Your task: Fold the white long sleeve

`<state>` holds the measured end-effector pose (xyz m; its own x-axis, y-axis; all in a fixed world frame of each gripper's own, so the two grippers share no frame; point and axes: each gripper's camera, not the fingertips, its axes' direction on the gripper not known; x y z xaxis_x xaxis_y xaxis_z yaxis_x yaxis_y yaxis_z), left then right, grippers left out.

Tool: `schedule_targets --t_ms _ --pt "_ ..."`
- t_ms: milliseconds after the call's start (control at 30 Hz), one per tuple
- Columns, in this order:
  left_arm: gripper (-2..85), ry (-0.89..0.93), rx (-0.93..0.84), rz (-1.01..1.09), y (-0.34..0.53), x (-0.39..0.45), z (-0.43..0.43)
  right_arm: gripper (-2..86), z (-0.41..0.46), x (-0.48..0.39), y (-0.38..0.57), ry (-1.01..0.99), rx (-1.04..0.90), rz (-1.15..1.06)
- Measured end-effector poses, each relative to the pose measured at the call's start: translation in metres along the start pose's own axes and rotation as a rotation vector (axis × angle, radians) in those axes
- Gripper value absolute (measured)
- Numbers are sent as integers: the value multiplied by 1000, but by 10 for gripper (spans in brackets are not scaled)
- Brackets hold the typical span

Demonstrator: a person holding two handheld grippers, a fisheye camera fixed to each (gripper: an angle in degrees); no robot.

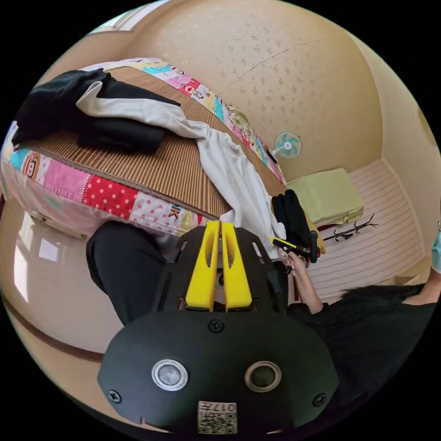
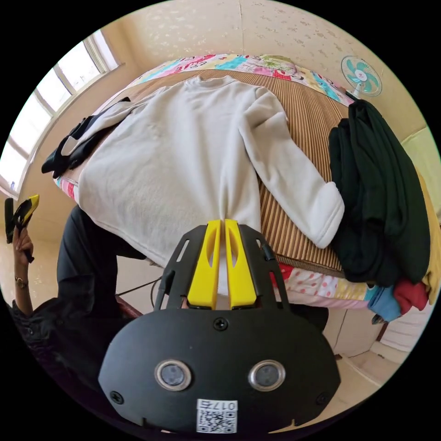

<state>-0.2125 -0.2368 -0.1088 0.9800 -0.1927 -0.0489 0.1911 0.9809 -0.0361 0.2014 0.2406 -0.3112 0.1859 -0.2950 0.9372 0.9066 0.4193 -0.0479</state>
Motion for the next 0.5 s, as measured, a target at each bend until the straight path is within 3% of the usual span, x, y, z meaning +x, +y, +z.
schedule_targets --t_ms 100,233,400,500 --pt "48 -72 -72 -66 15 -19 17 21 -3 -4 27 28 65 25" --pt "105 -91 -185 97 -10 1 81 21 -8 0 13 16 -7 67" --pt "101 -269 -310 337 -31 31 156 21 -11 6 9 -1 -64 44" --pt "50 -300 -334 436 -30 45 164 21 -17 11 18 -24 -56 43"
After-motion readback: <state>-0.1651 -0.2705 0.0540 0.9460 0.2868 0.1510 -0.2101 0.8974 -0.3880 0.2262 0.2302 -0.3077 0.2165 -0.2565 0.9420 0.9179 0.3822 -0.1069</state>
